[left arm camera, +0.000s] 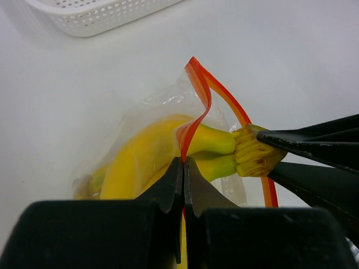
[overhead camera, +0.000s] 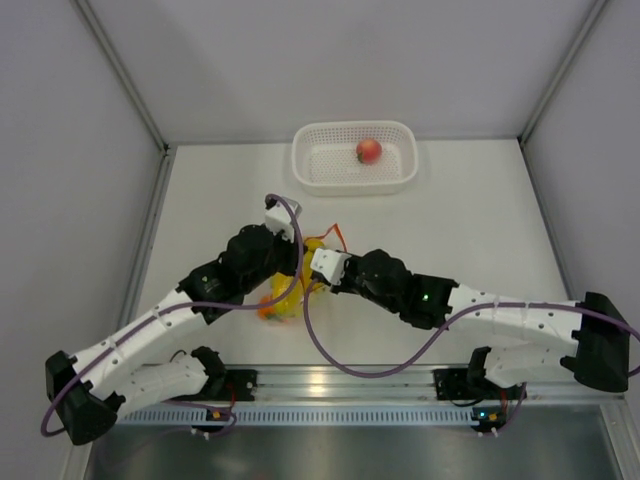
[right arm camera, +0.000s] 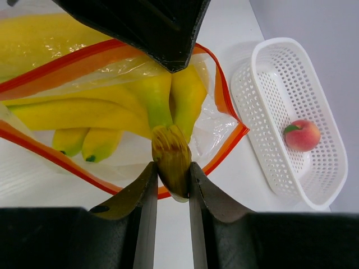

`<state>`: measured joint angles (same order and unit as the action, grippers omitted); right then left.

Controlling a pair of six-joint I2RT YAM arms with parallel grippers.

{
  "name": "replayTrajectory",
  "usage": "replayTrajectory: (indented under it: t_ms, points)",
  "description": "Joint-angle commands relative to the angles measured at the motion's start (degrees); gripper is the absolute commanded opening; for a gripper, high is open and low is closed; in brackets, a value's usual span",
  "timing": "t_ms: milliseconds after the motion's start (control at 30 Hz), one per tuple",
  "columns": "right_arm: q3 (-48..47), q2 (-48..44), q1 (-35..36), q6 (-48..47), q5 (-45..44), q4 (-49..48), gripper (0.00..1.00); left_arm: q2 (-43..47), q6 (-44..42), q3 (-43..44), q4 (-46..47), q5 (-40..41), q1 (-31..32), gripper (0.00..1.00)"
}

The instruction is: Open the zip-top bag and remove the fake food

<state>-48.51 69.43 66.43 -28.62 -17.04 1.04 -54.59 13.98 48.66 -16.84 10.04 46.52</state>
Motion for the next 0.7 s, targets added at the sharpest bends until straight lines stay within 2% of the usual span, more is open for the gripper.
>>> replayTrajectory:
  t_ms: [0, 133, 367, 433, 667]
  points:
    - [-0.79, -2.98, 2.03, -2.32, -4.73, -3.15, 0.00, 0.18, 1.93, 2.75, 1.11, 2.44, 0.15, 0.00]
    - [-2.55, -3.77, 2.30, -1.79, -10.03, 0.89, 0.00, 0.80, 2.98, 2.14, 1.11, 4.63, 0.15, 0.00]
    - [-4.14, -6.23, 3.00, -1.44, -11.52, 6.43, 0.00, 1.85, 5.71, 1.08, 0.85, 10.43, 0.15, 0.00]
    - [-3.70, -7.28, 3.35, -1.44, -12.14, 5.82, 0.00, 1.85, 6.76, 0.99, 0.41, 12.19, 0.15, 0.00]
    - [-3.26, -10.80, 3.61, -0.73, -18.36, -0.06, 0.00, 0.54, 8.43, 1.08, 0.49, 10.53, 0.15, 0.00]
